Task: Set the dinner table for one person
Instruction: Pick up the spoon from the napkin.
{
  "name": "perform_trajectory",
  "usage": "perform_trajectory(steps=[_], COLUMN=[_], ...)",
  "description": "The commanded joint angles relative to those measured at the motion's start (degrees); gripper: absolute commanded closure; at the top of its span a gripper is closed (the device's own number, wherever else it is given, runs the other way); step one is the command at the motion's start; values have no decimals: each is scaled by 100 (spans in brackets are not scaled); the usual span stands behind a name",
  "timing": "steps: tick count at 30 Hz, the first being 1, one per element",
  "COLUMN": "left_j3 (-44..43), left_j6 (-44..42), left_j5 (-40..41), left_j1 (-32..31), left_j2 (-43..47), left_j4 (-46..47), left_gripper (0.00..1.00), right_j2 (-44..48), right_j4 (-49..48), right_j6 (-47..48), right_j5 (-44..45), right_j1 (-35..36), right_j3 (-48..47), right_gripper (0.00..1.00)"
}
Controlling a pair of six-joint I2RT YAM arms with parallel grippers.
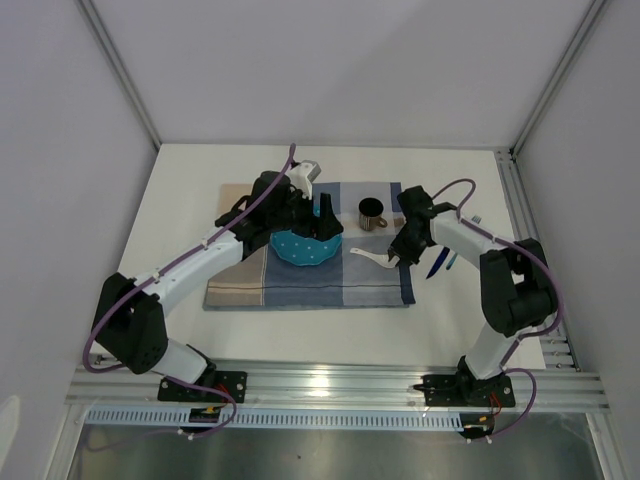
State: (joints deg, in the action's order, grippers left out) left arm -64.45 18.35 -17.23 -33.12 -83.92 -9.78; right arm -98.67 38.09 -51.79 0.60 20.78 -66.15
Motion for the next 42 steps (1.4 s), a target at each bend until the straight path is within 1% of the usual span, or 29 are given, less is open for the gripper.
perform_trajectory(steps=[1, 2, 10, 14, 21, 22, 26, 31, 42], left_j3=[20, 20, 90, 116, 81, 73, 46, 55, 29], left_j6=[-130, -130, -130, -147, -156, -156, -156, -156, -191], left_j5=[-70, -78, -87, -79, -105, -131, -157, -140, -105], left_j1=[8, 8, 8, 8, 8, 8, 8, 8, 8], left_j2=[174, 174, 227, 271, 175, 183, 139, 139, 121], left_j4=[82, 82, 117, 108, 134, 143, 134, 117, 90], left_gripper=[17, 17, 17, 17, 17, 17, 17, 17, 17], right_j2=[-257, -292, -249, -197, 225, 243, 173, -3, -380], right_j4=[-56, -56, -12, 190, 366, 392, 375, 314, 261], right_j6=[11, -6, 2, 20, 99, 116, 152, 213, 283], right_j5=[-51, -173, -95, -157, -69, 53, 168, 98, 142], right_j1=[32, 32, 41, 49, 76, 85, 85, 76, 41], right_j3=[-214, -214, -214, -346, -364, -355, -337, -320, -408], right_gripper=[72, 72, 72, 72, 66, 66, 64, 62, 63])
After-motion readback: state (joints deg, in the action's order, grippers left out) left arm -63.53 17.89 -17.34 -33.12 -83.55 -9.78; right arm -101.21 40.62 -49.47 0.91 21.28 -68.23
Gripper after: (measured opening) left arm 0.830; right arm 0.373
